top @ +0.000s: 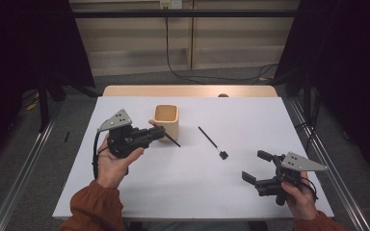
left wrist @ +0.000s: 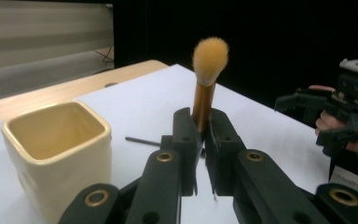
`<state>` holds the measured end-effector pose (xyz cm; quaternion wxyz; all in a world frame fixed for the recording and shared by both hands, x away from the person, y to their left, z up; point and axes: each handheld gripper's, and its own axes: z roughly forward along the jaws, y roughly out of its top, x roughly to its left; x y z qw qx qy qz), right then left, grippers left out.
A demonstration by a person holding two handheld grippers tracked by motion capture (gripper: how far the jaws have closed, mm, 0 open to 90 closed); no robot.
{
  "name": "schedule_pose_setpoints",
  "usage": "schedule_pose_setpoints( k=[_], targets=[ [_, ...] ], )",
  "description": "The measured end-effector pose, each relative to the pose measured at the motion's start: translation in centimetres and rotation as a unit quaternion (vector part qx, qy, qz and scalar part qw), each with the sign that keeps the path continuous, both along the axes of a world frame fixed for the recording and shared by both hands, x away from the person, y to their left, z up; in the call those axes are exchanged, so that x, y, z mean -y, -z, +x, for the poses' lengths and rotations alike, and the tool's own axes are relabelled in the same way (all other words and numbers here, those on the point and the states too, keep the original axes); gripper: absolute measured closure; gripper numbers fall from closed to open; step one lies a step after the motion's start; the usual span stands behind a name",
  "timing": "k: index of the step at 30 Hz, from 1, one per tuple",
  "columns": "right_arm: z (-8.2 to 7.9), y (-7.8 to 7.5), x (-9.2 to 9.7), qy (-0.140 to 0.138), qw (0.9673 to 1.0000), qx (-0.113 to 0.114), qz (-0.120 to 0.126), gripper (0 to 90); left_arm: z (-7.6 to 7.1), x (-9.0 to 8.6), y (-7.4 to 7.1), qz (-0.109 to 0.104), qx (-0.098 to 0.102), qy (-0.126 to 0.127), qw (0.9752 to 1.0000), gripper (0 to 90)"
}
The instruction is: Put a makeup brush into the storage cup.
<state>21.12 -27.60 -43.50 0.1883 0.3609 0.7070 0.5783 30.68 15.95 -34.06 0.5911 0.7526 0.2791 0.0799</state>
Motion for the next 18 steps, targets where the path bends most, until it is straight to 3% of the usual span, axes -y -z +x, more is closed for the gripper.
schedule_pose_setpoints(
  k=[4,6,18],
  targets=[
    [0.0,0.0,0.0,0.000,1.0000,0.002,-0.002,0.6,0.6,-0.5,-0.8,0.003,0.003,-0.008,1.0000,83.6],
    [0.0,0.1,0.0,-0.002,1.0000,0.001,-0.004,0.4,0.8,-0.8,-1.1,-0.006,-0.003,-0.006,1.0000,83.6],
    [0.1,0.3,-0.4,-0.010,0.9999,-0.003,-0.006,0.0,2.3,-1.4,-2.3,-0.002,0.012,-0.032,0.9994,83.6]
  ],
)
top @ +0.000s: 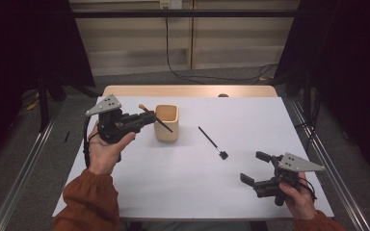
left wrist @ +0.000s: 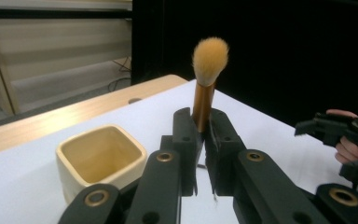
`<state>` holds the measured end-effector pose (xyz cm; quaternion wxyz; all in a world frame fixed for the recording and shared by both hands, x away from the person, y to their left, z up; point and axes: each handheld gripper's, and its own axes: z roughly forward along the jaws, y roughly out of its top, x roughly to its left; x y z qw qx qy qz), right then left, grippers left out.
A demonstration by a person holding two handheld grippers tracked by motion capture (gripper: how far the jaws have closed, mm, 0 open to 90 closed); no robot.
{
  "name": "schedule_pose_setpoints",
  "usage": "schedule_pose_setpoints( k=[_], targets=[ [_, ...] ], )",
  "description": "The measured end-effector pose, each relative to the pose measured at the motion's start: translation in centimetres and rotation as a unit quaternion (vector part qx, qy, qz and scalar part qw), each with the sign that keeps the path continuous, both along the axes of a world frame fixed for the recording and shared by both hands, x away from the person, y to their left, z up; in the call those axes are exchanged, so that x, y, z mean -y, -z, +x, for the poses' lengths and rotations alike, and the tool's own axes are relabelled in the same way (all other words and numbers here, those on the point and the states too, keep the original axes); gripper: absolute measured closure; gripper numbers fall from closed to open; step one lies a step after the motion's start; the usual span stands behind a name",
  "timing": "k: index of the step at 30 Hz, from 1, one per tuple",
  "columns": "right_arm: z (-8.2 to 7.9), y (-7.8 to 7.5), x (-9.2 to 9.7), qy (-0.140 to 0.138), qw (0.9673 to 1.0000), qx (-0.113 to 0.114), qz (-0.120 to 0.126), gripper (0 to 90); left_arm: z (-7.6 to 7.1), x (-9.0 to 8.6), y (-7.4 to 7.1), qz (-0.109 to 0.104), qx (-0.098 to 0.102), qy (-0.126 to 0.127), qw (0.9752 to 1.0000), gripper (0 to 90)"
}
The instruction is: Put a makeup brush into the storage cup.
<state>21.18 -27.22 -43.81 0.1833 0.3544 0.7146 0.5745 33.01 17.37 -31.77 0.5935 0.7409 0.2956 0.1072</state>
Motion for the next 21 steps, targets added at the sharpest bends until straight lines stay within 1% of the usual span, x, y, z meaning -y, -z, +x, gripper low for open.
schedule_pose_setpoints(
  k=[3,4,5,7,9,11,15,18,20,21],
  targets=[
    [0.0,0.0,0.0,0.001,1.0000,0.000,0.001,0.0,0.5,-0.1,-0.3,-0.001,0.005,-0.009,0.9999,83.6],
    [0.0,0.0,0.0,0.002,1.0000,0.000,0.002,0.0,0.7,-0.1,-0.5,0.005,0.007,-0.014,0.9999,83.6],
    [0.0,0.0,0.0,0.003,1.0000,0.001,0.003,0.0,0.9,-0.1,-0.7,0.008,0.009,-0.013,0.9998,83.6],
    [0.0,0.0,0.0,0.003,1.0000,0.002,0.004,0.0,1.1,0.0,-1.1,0.010,0.013,-0.014,0.9998,83.6],
    [0.0,0.0,0.0,0.003,1.0000,0.002,0.003,0.0,1.5,0.0,-1.6,0.005,0.015,-0.017,0.9997,83.6],
    [0.0,0.0,0.0,0.003,1.0000,0.002,0.003,0.0,1.8,-0.1,-1.8,0.013,0.018,-0.024,0.9995,83.6],
    [-0.1,0.0,0.1,0.004,1.0000,0.003,0.005,0.0,2.7,0.0,-1.9,0.013,0.013,-0.031,0.9993,83.6],
    [-0.1,0.1,0.0,0.005,1.0000,0.001,0.004,0.0,3.4,0.2,-1.8,0.019,0.012,-0.036,0.9991,83.6],
    [-0.1,0.1,0.0,0.005,1.0000,0.001,0.003,0.0,3.7,0.4,-1.8,0.026,0.016,-0.044,0.9986,83.6],
    [-0.1,0.1,0.0,0.005,1.0000,0.001,0.004,0.0,4.0,0.4,-1.8,0.025,0.014,-0.045,0.9986,83.6]
  ],
)
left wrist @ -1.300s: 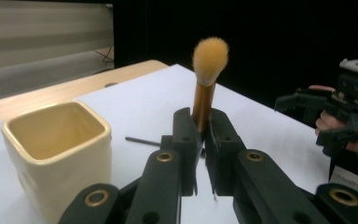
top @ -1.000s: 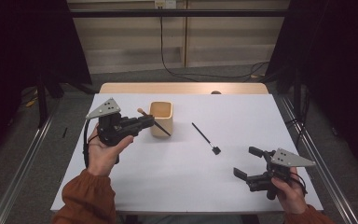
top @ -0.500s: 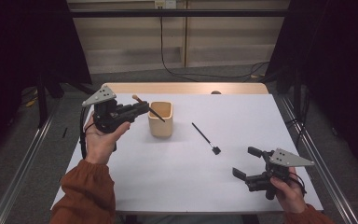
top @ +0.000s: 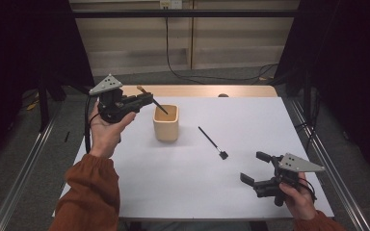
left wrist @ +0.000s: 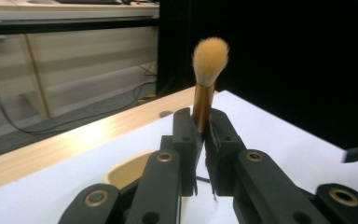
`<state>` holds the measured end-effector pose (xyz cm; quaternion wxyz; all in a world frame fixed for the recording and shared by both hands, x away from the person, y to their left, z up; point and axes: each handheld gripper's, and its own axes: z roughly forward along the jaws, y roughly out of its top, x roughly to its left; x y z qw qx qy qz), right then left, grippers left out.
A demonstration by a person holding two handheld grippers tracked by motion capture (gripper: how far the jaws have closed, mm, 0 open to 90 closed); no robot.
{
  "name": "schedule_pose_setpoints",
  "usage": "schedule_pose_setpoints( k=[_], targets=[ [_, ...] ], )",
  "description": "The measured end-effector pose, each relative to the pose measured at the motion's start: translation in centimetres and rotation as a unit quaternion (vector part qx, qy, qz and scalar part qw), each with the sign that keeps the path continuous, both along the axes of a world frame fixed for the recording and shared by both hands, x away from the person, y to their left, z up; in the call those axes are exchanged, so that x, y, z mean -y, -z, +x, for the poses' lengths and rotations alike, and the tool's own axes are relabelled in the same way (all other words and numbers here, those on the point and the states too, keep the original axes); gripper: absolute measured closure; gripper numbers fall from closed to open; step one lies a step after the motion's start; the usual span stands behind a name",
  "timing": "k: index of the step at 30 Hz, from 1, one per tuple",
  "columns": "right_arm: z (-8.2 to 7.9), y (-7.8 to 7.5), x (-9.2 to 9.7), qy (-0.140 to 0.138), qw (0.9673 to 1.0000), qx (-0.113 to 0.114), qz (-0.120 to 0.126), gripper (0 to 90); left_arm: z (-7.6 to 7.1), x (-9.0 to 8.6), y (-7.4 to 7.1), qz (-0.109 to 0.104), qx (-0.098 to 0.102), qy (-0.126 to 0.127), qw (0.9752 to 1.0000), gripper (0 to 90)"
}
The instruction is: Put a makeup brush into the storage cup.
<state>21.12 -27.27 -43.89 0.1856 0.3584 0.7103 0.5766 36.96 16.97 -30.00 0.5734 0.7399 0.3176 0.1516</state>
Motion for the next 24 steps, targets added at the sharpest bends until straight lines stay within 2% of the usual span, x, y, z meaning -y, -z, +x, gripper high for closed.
schedule_pose_setpoints(
  k=[7,9,19,24],
  targets=[
    [0.0,0.0,0.0,0.001,1.0000,-0.001,0.001,0.0,1.4,0.3,0.7,0.017,-0.005,-0.020,0.9996,83.6],
    [0.0,0.0,0.0,0.000,1.0000,0.000,0.001,0.0,1.8,0.4,1.1,0.028,-0.010,-0.024,0.9993,83.6],
    [-0.1,0.0,0.1,0.000,1.0000,0.001,0.001,0.0,2.7,1.0,2.3,0.043,-0.020,-0.022,0.9986,83.6],
    [-0.1,0.0,0.1,0.001,1.0000,0.001,0.000,0.0,2.7,1.1,3.0,0.044,-0.028,-0.020,0.9985,83.6]
  ],
)
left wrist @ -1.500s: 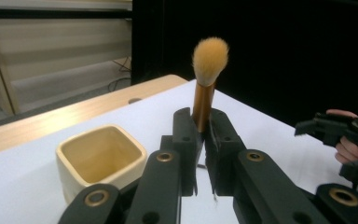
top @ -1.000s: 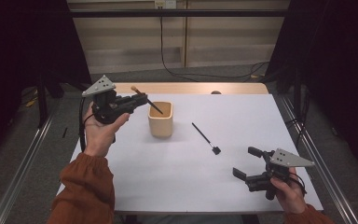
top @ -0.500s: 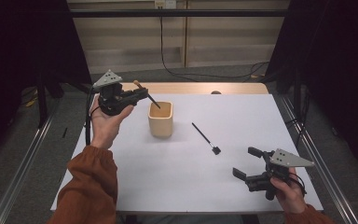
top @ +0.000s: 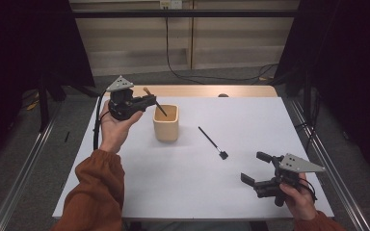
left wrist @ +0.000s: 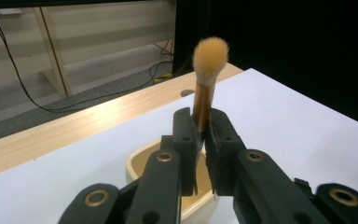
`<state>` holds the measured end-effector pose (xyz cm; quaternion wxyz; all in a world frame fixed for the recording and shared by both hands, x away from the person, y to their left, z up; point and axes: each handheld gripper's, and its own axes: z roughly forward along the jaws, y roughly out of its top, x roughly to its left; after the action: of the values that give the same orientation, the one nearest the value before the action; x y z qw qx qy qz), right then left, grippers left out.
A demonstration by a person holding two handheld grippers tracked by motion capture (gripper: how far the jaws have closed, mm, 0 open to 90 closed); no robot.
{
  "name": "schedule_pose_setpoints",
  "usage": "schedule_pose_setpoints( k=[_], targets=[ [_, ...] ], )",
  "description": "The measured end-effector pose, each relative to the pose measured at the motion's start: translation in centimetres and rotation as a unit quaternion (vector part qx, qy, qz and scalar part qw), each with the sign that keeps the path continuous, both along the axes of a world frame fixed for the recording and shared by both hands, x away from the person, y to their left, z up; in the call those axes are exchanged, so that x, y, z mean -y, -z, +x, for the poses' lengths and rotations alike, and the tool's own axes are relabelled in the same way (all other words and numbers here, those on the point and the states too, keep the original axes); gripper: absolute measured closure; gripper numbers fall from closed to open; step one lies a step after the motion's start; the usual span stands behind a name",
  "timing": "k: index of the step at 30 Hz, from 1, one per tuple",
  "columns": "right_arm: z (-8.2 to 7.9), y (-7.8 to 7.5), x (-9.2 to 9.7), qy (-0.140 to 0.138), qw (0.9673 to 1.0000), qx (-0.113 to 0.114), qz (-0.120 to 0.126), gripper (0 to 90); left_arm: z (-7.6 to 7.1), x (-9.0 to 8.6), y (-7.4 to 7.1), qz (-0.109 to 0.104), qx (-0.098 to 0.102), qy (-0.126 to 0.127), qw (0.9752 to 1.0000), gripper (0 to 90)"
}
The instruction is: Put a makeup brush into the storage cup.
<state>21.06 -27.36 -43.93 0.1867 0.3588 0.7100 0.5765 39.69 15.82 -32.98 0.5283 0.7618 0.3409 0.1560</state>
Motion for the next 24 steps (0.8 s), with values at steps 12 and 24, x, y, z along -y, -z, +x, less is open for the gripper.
schedule_pose_setpoints(
  k=[12,24],
  targets=[
    [0.1,0.1,0.0,0.000,1.0000,-0.002,-0.002,0.0,0.3,0.9,1.8,0.018,-0.015,0.006,0.9997,83.5],
    [0.0,0.1,0.0,0.000,1.0000,-0.003,-0.002,0.0,0.6,1.3,3.1,0.025,-0.028,0.010,0.9992,83.5]
  ],
)
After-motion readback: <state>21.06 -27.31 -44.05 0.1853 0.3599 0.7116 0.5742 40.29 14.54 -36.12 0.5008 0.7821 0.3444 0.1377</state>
